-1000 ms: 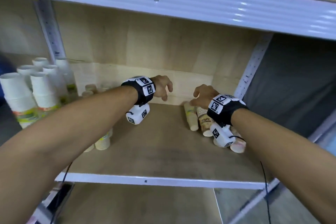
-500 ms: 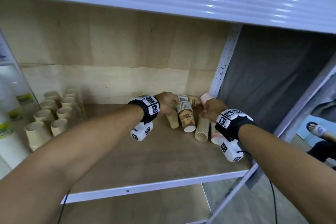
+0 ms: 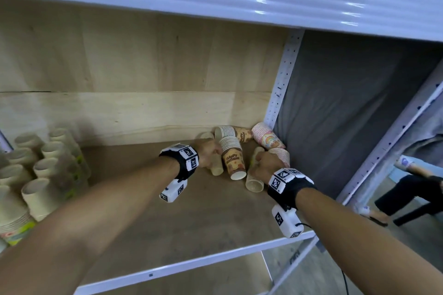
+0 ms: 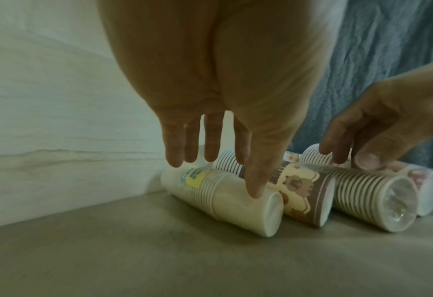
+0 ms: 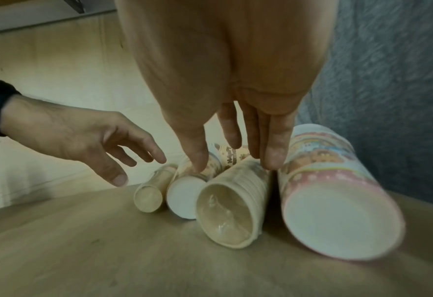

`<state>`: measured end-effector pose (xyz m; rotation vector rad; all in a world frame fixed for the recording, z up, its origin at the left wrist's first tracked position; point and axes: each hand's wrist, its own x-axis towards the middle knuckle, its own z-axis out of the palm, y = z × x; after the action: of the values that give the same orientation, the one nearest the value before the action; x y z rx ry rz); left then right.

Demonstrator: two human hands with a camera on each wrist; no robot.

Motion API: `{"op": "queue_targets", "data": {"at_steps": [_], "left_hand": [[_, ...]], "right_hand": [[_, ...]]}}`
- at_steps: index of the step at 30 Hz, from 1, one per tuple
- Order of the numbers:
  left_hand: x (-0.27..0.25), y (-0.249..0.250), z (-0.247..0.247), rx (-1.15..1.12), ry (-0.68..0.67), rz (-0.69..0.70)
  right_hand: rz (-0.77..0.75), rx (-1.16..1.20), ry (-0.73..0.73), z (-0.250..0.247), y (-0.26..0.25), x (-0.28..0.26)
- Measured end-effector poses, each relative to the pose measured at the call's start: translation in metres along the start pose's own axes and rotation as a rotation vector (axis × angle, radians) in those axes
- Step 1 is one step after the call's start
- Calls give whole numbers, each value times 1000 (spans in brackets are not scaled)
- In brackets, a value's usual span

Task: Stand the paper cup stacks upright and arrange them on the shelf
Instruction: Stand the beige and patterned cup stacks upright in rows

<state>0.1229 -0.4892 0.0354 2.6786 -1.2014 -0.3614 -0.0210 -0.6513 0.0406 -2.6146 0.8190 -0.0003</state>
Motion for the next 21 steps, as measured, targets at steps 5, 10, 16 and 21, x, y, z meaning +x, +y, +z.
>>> {"op": "queue_targets", "data": {"at_steps": [5, 10, 16, 21], "left_hand": [[11, -10, 8, 49, 33, 35], [22, -13, 10, 42, -1, 78], [36, -17, 9, 212, -20, 129], [38, -22, 5, 210, -34, 159]], "right_hand": [[37, -22, 36, 10, -1, 7], [120, 9, 10, 14, 5, 17], [148, 43, -9, 15, 4, 26], [179, 66, -20, 14, 5, 32]]}}
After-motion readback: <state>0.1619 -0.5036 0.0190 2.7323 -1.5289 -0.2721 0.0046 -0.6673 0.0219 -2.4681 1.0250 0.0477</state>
